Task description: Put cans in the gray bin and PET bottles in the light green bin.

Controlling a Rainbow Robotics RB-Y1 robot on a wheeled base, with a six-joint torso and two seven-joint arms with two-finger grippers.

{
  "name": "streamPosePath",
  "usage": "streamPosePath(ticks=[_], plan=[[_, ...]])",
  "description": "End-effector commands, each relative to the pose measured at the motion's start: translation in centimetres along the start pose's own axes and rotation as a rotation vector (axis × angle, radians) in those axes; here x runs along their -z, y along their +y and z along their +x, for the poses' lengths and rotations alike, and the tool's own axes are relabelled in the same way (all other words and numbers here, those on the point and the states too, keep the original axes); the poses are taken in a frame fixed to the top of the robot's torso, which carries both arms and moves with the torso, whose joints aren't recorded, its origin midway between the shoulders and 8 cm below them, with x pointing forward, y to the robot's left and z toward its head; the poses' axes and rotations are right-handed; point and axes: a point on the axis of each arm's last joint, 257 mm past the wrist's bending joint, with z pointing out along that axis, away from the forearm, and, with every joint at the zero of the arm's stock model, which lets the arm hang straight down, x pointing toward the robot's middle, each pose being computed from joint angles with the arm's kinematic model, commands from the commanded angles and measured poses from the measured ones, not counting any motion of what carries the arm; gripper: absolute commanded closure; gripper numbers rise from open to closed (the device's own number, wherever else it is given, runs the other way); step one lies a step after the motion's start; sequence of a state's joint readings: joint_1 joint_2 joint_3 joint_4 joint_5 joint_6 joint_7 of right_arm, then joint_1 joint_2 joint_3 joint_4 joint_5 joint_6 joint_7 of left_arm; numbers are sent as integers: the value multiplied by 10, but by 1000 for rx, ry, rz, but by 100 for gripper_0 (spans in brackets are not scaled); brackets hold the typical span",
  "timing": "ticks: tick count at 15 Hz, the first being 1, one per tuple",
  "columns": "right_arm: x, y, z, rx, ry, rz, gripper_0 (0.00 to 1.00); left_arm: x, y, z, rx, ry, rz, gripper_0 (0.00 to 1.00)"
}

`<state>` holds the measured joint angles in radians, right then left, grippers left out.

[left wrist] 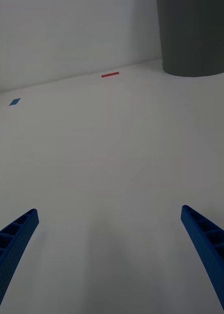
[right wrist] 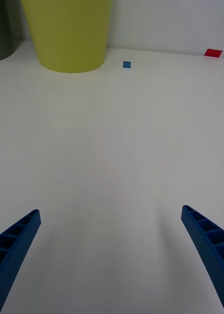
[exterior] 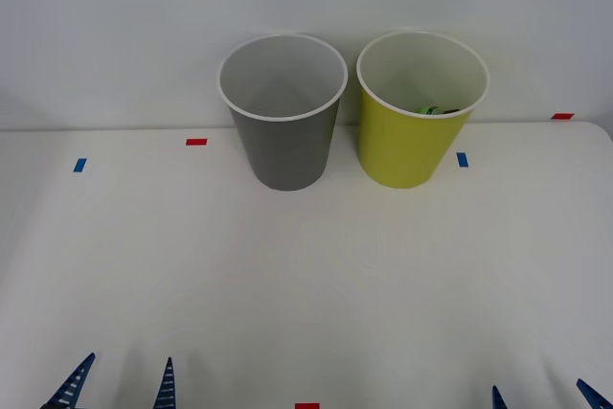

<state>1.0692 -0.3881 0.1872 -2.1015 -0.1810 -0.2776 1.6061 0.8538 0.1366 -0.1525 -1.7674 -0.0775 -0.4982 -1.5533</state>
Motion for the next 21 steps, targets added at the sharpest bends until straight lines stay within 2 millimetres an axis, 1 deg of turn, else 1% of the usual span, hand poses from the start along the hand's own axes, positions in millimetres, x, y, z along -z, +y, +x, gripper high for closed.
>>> streamPosePath(ticks=[1,3,9,21], plan=[[0,0,0,0,0,0,0,10,-4,-1,37,-8,2,0],[0,0,0,0,0,0,0,20,-6,4,39,7,3,0],[0,0,0,0,0,0,0,35,-10,15,27,46,11,0],[0,0,0,0,0,0,0,35,-11,15,26,47,12,0]])
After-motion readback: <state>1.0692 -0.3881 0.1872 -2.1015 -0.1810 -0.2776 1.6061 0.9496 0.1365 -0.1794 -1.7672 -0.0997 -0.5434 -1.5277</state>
